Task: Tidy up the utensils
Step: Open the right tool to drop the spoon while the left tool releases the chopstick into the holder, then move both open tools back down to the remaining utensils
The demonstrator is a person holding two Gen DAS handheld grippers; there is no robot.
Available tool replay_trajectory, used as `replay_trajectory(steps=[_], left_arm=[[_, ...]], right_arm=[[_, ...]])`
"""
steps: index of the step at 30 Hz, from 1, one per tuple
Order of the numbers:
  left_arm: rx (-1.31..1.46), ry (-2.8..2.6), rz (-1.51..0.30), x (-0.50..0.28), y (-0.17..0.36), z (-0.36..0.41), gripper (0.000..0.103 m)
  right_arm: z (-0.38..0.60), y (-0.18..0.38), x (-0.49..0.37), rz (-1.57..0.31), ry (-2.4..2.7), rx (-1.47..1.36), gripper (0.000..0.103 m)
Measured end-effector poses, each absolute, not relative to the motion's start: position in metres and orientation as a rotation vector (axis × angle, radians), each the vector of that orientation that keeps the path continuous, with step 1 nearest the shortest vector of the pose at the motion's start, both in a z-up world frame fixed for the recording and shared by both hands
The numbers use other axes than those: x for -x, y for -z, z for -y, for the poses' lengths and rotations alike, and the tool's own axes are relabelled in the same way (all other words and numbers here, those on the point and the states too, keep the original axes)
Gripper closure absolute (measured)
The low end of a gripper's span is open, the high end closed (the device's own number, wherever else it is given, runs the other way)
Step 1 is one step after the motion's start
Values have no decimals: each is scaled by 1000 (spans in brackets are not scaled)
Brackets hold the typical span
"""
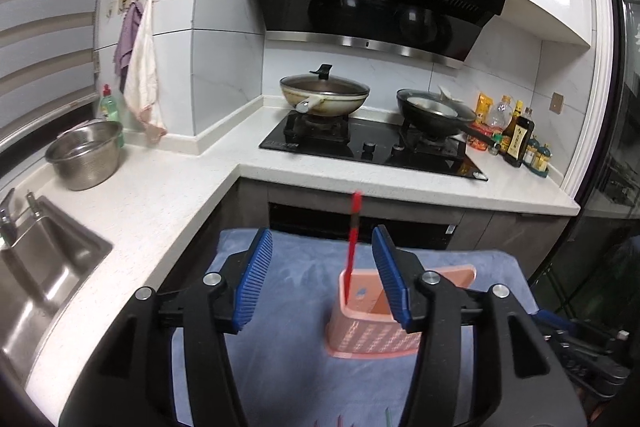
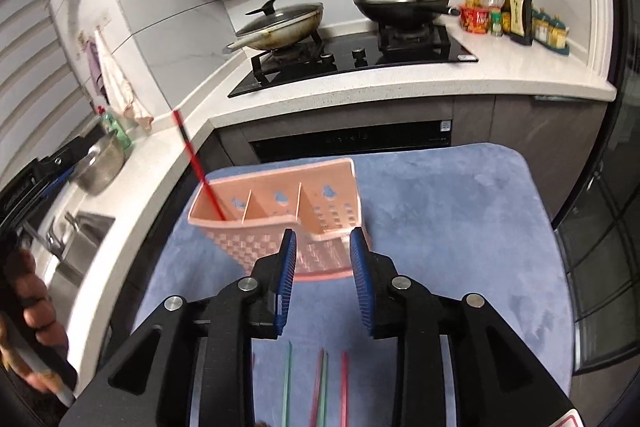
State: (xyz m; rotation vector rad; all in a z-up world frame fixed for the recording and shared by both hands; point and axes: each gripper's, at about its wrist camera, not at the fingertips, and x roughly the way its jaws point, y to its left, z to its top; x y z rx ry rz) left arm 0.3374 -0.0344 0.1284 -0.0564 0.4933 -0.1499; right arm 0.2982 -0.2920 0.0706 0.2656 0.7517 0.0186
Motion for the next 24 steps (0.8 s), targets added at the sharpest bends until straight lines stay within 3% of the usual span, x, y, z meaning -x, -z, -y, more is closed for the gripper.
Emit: replay_trajectory(steps=[9,24], left_arm=[[28,120,-603,-265,-78,3,50],[30,93,-877,-164,45,-16,49]], right_arm=[[271,-47,-204,-771,45,-168,68],[239,57,-90,-960,111,-155,68]])
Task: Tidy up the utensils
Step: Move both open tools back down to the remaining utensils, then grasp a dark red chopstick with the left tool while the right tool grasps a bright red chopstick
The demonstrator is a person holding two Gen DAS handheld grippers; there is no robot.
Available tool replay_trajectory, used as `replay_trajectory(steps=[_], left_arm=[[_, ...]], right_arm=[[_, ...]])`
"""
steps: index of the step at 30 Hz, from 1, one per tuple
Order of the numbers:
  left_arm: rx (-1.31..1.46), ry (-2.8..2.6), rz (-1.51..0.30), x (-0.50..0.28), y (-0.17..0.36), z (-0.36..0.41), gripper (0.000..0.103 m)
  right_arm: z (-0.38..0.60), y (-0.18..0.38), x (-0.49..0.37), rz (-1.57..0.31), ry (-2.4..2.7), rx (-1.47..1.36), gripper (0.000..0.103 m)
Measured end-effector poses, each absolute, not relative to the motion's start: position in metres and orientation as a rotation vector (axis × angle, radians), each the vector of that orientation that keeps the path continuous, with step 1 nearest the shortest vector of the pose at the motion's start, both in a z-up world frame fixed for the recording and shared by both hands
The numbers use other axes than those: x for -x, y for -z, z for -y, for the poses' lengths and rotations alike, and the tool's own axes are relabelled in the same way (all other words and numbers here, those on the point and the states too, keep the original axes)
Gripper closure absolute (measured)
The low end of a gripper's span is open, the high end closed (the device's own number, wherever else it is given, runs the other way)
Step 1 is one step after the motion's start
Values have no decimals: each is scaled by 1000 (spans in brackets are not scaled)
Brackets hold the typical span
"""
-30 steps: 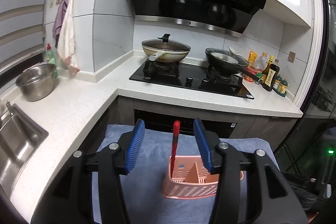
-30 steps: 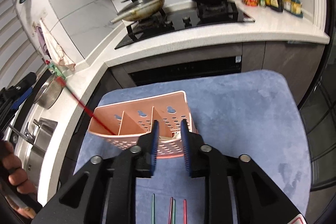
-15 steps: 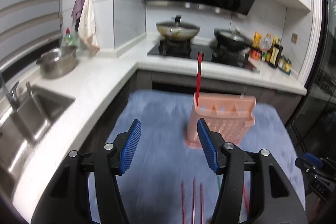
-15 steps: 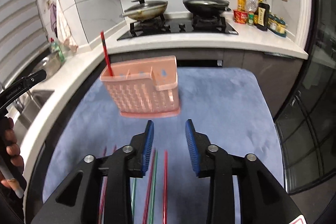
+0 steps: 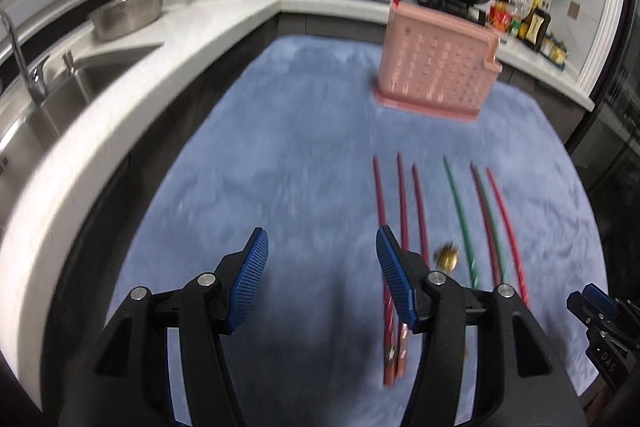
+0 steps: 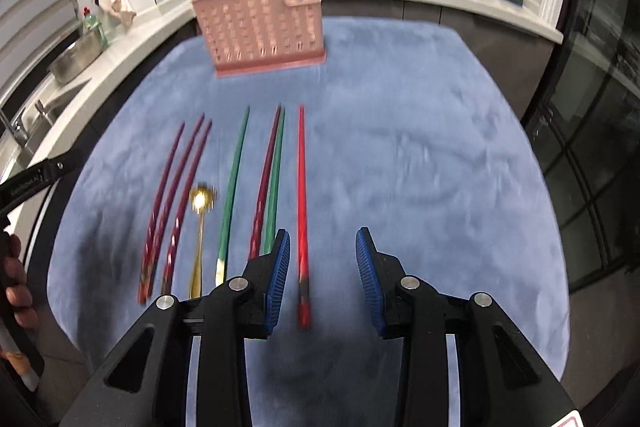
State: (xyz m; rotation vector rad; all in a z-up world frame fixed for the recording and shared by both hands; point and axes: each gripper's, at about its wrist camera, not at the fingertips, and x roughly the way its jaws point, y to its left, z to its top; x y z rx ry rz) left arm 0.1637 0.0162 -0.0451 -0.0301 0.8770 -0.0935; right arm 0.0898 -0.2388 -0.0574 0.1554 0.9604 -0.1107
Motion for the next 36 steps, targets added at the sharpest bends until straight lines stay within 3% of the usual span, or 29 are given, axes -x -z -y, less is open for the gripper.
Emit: replay_trajectory(steps=[15,36], left_arm=[[-35,209,-987,-101,100,2,45],[-32,199,-1041,-104,123,4,45]], right_arm=[[233,94,-59,-1028,136,-183,68],[232,102,-65,-1055,125,-197,68]])
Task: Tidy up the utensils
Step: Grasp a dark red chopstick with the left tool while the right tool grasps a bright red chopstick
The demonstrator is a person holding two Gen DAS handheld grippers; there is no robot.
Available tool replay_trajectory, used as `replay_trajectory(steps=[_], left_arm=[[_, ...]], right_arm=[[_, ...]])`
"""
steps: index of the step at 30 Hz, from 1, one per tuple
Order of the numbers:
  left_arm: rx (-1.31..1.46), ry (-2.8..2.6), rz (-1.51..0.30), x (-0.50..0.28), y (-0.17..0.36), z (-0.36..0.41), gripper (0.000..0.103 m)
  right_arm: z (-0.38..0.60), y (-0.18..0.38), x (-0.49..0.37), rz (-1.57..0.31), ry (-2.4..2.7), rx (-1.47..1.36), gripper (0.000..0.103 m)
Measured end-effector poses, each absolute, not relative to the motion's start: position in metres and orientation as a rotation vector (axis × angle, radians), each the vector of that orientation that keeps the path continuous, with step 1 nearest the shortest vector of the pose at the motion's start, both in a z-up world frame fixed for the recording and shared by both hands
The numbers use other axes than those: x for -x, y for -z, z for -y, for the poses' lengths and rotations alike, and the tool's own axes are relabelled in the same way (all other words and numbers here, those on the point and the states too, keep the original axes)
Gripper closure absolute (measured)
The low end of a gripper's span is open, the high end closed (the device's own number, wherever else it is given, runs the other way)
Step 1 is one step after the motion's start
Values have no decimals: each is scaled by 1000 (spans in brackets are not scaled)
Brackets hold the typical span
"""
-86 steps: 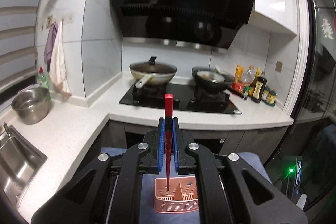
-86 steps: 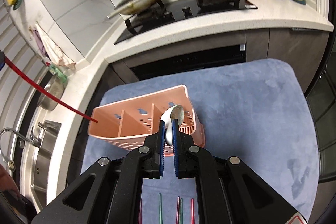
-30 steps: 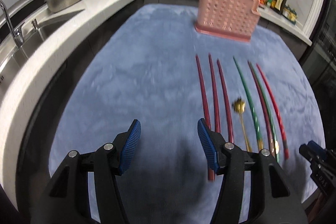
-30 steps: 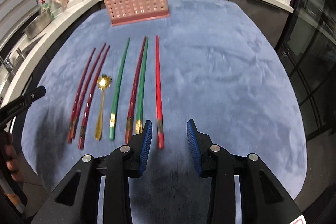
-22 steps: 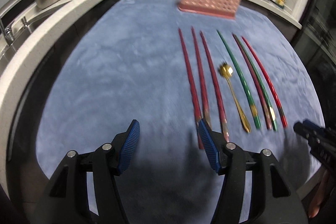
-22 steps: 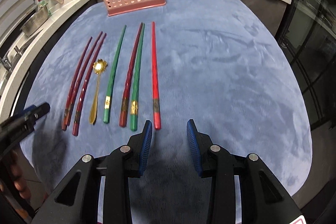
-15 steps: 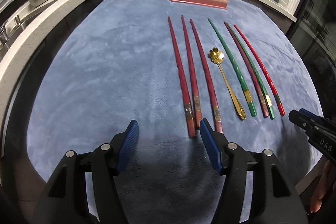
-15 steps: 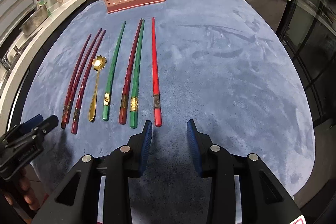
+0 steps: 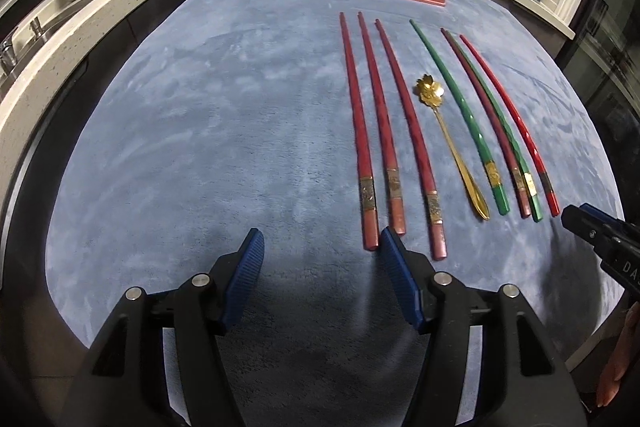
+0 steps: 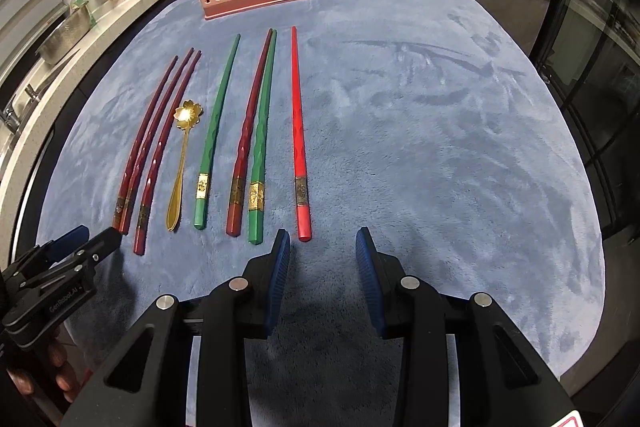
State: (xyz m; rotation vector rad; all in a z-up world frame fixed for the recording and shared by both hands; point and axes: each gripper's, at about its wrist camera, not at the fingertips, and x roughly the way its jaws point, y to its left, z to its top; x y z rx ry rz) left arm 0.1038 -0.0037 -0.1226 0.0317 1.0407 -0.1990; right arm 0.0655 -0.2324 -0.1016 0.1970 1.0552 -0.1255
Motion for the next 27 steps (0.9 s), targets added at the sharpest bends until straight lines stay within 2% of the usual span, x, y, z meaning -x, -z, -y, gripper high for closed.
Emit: replay_trajectory(steps=[11,17,20,27], left_arm=[[-9,186,-1038,-120,123,3,46],[5,181,-1036,-130,124,5,47],[2,182,-1030,-132,124,6,53],[13,211,-1030,-133,123,7,76]], right_arm=[[234,107,-77,-1067,115,-200,69],[232,110,-86,-1068,99,-194,73],[231,111,-90,-1068,95,-194,75],[230,114,-97,-1068,88,-190,85]])
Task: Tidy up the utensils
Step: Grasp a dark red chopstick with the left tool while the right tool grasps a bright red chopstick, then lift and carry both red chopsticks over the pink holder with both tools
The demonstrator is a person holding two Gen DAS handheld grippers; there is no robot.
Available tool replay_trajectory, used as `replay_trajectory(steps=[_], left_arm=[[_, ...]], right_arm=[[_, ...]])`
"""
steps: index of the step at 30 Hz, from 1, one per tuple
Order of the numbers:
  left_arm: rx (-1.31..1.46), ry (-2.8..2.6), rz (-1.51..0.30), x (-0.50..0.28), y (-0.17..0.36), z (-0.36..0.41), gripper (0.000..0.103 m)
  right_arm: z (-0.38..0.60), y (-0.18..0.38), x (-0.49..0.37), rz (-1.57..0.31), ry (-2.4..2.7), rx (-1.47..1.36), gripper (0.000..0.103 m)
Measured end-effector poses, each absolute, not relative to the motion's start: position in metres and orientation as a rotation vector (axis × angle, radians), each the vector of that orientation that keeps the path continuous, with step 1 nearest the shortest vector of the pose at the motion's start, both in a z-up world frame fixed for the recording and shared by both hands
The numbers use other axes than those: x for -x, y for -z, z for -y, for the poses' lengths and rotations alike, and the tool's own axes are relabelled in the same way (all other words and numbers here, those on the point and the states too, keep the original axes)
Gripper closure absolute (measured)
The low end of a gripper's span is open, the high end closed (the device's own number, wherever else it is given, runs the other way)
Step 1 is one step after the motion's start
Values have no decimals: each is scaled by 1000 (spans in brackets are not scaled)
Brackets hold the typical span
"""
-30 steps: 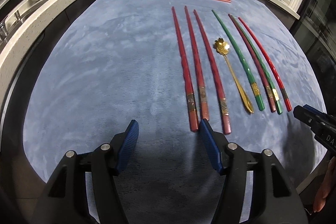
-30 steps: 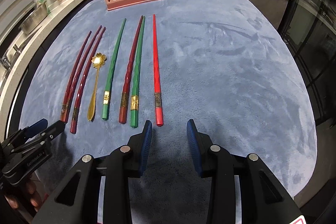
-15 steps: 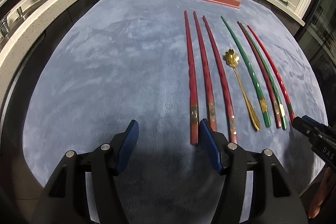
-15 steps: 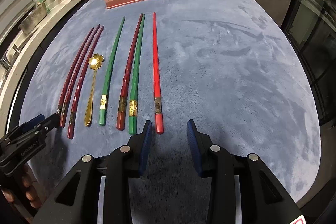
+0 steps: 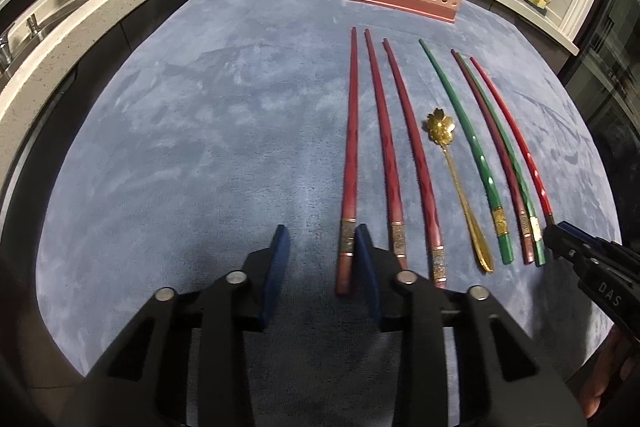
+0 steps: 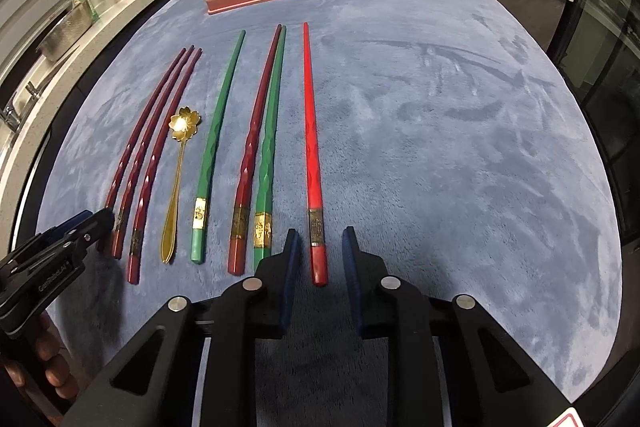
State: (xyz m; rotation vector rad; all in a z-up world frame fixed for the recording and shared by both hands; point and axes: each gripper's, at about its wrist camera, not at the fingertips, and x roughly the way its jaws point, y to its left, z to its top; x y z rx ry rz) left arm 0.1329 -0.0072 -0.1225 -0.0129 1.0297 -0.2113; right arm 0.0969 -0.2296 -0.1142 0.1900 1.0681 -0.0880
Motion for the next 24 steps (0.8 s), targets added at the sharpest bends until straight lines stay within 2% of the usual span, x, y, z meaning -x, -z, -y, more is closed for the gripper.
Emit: replay_trajectory(steps=[3,5,9,17,24], left_arm=[[14,229,-1030,-132,122,11,86],[10,234,-1029,-131,122,12,88],[27,241,-1031,-130,121,10,94],[50,254,-1019,-122,112,6,95],[67,265,-962,-113,84,0,95]], right_arm=[[229,115,-99,-1066,83,-186,89],[229,115,-98,-1064,79,-184,94],[230,114,-97,-1063,75,-183,95],[226,103,-87,-1038,63,-181,95],[228,74,-75,-970,55,-200,96]])
